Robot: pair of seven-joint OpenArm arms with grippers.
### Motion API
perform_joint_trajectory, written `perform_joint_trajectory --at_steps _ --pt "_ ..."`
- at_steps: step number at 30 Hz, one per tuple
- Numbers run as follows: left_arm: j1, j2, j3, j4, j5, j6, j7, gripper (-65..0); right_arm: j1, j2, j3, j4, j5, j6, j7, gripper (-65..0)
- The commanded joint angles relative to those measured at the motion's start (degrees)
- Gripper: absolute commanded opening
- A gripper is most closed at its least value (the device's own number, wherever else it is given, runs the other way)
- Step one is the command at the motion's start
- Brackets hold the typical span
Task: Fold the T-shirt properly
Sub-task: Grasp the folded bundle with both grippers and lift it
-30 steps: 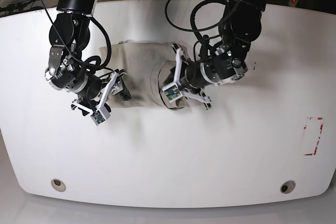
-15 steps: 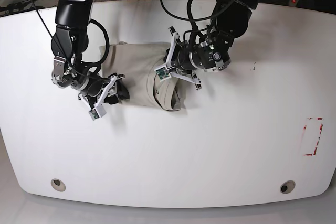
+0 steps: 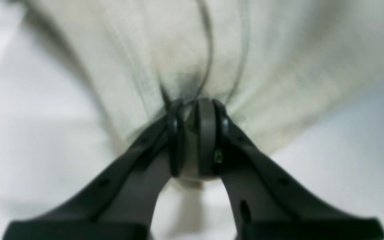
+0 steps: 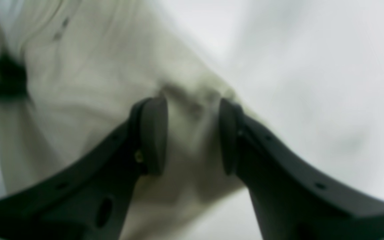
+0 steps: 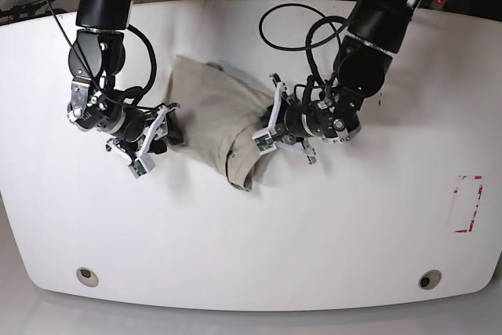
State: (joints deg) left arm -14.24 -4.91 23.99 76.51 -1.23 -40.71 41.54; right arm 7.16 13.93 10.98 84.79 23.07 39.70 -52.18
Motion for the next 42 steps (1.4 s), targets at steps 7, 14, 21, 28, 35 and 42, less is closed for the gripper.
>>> perform_joint_trajectory --at_steps 7,14,21,28,35,42 --pt "-2.8 -1.6 -7.0 14.4 2.0 0.7 9.3 -59.0 0.0 0.6 2.2 18.4 1.1 0.3 -8.1 -41.7" --pt "1.5 -1.1 -6.8 25.7 2.0 0.7 13.5 -59.0 0.9 0.5 2.0 14.0 0.8 0.3 -8.3 -41.7" --pt "9.1 4.5 -6.4 27.1 2.4 0.7 13.4 -59.0 1.1 -1.5 -4.8 7.8 0.7 0.3 -3.6 -41.9" --pt "13.7 7.5 -6.4 22.9 2.4 0.7 13.3 -59.0 0.6 -1.5 -9.2 1.8 0.7 0.3 0.3 -41.9" --pt "13.5 2.7 -6.5 13.6 2.4 0.7 8.6 -59.0 -1.8 -1.5 -9.5 1.4 1.1 0.3 0.3 -41.9" --pt "13.5 -4.6 -6.6 16.3 2.2 0.7 6.8 -59.0 -5.7 -4.2 -9.6 5.9 0.9 0.3 0.0 -41.9"
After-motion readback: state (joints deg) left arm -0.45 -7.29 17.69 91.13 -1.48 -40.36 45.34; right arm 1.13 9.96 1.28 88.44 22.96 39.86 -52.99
